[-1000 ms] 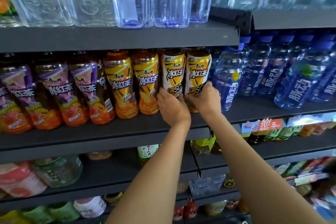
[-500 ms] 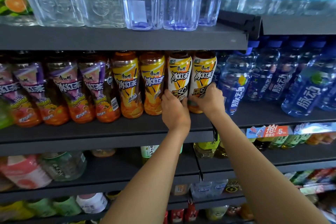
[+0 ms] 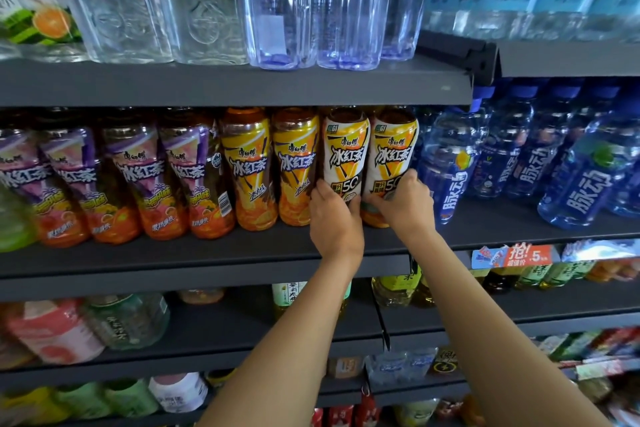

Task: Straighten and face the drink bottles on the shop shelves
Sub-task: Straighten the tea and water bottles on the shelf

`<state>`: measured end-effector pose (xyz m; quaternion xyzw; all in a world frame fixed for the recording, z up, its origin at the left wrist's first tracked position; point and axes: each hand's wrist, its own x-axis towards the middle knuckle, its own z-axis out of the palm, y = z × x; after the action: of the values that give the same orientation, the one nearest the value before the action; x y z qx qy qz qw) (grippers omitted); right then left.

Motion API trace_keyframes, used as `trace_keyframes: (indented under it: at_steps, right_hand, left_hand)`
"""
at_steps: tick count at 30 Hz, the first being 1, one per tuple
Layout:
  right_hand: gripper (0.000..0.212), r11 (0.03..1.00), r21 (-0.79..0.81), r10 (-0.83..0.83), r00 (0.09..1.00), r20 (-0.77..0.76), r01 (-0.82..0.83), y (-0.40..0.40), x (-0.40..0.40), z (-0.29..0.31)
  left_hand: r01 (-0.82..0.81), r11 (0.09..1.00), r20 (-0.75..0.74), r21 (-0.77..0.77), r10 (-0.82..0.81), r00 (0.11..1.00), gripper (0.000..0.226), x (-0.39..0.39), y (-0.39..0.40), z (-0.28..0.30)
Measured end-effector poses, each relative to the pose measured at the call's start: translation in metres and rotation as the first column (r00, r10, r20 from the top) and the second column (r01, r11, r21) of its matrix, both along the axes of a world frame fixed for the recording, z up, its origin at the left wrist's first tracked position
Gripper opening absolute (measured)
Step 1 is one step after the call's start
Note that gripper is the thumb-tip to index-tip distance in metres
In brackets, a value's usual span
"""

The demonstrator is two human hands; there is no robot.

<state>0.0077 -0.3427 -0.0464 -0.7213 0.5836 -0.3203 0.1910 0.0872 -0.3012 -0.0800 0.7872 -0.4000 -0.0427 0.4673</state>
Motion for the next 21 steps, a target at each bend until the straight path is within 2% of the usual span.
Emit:
trace_keyframes:
  at_steps: [3, 5, 6, 8, 10, 11, 13, 15, 17, 19, 21]
  right_hand:
    - [0.058, 0.998, 0.053, -0.023, 1.0, 0.001, 0.023, 0.0, 0.0, -0.005]
    - [0.058, 0.996, 0.079, -0.05, 0.999, 0.016, 0.049, 0.004, -0.003, -0.015]
    - [0.057, 0.996, 0.037, -0.078, 0.996, 0.044, 0.077, 0.008, -0.005, -0.021]
    - [0.049, 0.976, -0.145, -0.138, 0.98, 0.146, 0.159, 0.021, -0.005, -0.029]
    - [0.033, 0.915, -0.36, -0.085, 0.961, 0.265, 0.18, 0.036, 0.003, -0.027]
    - [0.025, 0.886, -0.446, 0.004, 0.961, 0.278, 0.125, 0.044, 0.012, -0.021]
    - [0.02, 0.848, -0.527, 0.17, 0.972, 0.164, -0.059, 0.054, 0.036, -0.013]
    - [0.034, 0.893, -0.411, 0.207, 0.978, 0.013, -0.183, 0.058, 0.063, -0.01]
    - [0.046, 0.959, -0.222, 0.173, 0.984, -0.039, -0.178, 0.056, 0.083, -0.014]
    - [0.049, 0.987, -0.067, 0.145, 0.989, -0.013, -0.145, 0.055, 0.095, -0.02]
    - [0.05, 0.994, 0.012, 0.111, 0.994, 0.007, -0.112, 0.054, 0.102, -0.024]
  left_hand:
    - [0.024, 1.0, 0.014, -0.001, -0.024, 1.0, 0.066, 0.001, 0.004, 0.001]
    - [0.057, 0.997, 0.082, -0.051, -0.053, 0.995, 0.064, 0.002, 0.016, -0.004]
    - [0.073, 0.992, 0.128, -0.105, -0.059, 0.99, 0.06, 0.004, 0.024, -0.007]
    - [0.066, 0.971, 0.188, -0.23, -0.022, 0.982, 0.049, 0.017, 0.037, -0.014]
    - [-0.018, 0.946, 0.169, -0.323, 0.077, 0.983, 0.04, 0.036, 0.043, -0.018]
    - [-0.073, 0.931, 0.139, -0.356, 0.13, 0.982, 0.037, 0.045, 0.046, -0.018]
    - [-0.167, 0.896, 0.095, -0.411, 0.224, 0.97, 0.033, 0.06, 0.051, -0.013]
    - [-0.234, 0.881, 0.018, -0.412, 0.264, 0.964, 0.034, 0.069, 0.057, -0.009]
    - [-0.266, 0.909, -0.052, -0.322, 0.264, 0.963, 0.043, 0.077, 0.064, -0.008]
    - [-0.249, 0.953, 0.013, -0.171, 0.255, 0.967, 0.055, 0.084, 0.069, -0.012]
    - [-0.233, 0.97, 0.096, -0.061, 0.238, 0.966, 0.062, 0.088, 0.071, -0.013]
